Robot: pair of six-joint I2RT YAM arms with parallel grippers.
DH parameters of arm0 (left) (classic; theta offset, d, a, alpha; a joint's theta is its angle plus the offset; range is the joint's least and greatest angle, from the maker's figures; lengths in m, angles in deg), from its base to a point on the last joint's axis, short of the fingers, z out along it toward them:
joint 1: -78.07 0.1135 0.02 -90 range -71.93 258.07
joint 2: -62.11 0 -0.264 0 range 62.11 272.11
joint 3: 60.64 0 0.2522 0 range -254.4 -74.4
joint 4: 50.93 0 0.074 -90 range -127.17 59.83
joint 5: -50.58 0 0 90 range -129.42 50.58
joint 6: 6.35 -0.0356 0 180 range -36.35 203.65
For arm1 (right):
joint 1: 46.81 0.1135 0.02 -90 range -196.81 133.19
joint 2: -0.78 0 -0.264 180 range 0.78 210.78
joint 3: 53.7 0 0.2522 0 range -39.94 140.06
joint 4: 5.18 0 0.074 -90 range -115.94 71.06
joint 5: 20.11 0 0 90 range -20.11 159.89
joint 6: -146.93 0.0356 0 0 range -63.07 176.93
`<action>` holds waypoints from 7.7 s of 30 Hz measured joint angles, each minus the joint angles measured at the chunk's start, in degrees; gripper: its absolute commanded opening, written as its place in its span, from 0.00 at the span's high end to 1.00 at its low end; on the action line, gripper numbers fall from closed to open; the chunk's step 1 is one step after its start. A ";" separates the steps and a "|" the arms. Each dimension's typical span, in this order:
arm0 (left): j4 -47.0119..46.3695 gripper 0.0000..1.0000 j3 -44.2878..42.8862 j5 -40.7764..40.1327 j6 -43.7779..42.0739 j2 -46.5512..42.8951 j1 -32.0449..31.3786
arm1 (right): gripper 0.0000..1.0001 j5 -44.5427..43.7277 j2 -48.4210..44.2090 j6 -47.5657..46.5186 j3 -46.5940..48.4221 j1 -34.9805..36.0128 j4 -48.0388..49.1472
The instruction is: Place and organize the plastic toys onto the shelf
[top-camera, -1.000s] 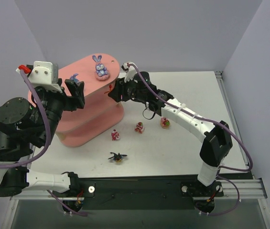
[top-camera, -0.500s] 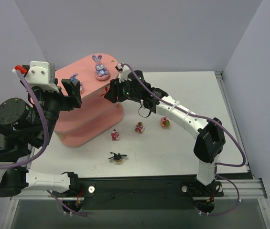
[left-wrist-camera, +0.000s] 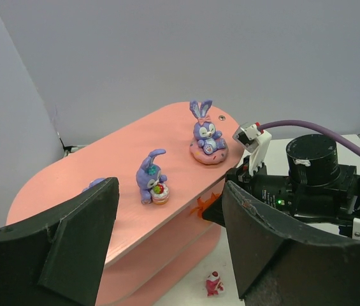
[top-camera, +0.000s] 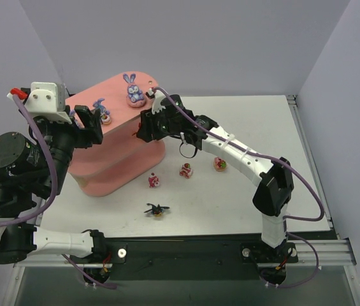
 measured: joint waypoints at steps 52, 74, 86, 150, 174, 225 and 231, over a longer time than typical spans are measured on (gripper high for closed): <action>0.02 0.24 -0.39 -1.27 -1.22 -0.28 0.00 | 0.41 -8.83 0.04 0.26 -4.79 0.61 4.02; 0.44 0.24 -0.31 -1.29 -0.57 -1.55 -0.02 | 0.10 -9.86 -15.19 1.55 -17.64 0.74 2.21; 9.99 0.24 -0.11 3.93 9.53 -2.71 -0.02 | 0.15 -13.51 -28.74 0.13 -37.92 14.40 -1.11; 30.51 0.23 -11.45 4.81 19.06 1.27 1.27 | 1.00 -37.59 -8.52 31.74 -14.21 26.60 -11.06; 31.32 0.20 -19.93 2.25 14.71 3.82 1.27 | 1.00 -33.20 9.25 30.27 20.90 21.29 -24.04; 35.19 0.19 -18.69 -0.87 18.56 2.23 1.27 | 0.87 -40.54 20.96 32.57 32.46 23.87 -18.80; 35.19 0.20 -18.69 -0.87 18.78 2.14 1.27 | 0.74 -40.06 20.96 32.15 32.46 23.80 -18.69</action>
